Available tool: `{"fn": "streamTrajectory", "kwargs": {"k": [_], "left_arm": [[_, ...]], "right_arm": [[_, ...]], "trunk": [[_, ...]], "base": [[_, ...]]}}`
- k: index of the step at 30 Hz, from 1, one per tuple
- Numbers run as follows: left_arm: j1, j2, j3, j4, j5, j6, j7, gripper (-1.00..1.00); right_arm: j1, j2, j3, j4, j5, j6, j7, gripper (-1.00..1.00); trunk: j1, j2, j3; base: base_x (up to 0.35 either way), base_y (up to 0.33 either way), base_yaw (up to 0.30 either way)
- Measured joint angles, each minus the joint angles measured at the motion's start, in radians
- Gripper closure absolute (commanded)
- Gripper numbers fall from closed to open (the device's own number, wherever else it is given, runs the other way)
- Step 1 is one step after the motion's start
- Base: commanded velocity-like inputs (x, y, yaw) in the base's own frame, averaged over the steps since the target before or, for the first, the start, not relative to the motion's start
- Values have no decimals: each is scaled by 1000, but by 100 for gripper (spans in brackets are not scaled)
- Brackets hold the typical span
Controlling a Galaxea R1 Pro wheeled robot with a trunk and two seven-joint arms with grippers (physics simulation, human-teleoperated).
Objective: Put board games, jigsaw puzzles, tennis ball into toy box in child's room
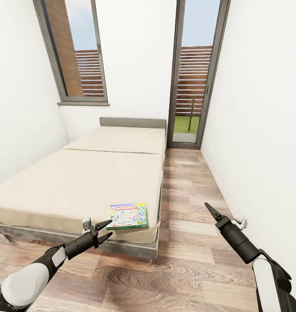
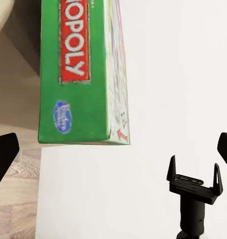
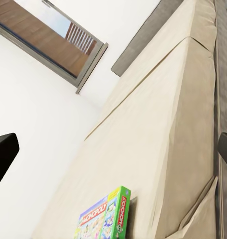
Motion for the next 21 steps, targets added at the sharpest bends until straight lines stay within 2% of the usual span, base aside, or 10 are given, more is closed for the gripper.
{"fn": "streamTrajectory", "kwargs": {"k": [21], "left_arm": [[0, 22, 0, -2, 2, 0, -1, -100]], "right_arm": [[0, 0, 0, 0, 0, 0, 0, -100]], "trunk": [[0, 0, 0]], "base": [[0, 0, 0]]}}
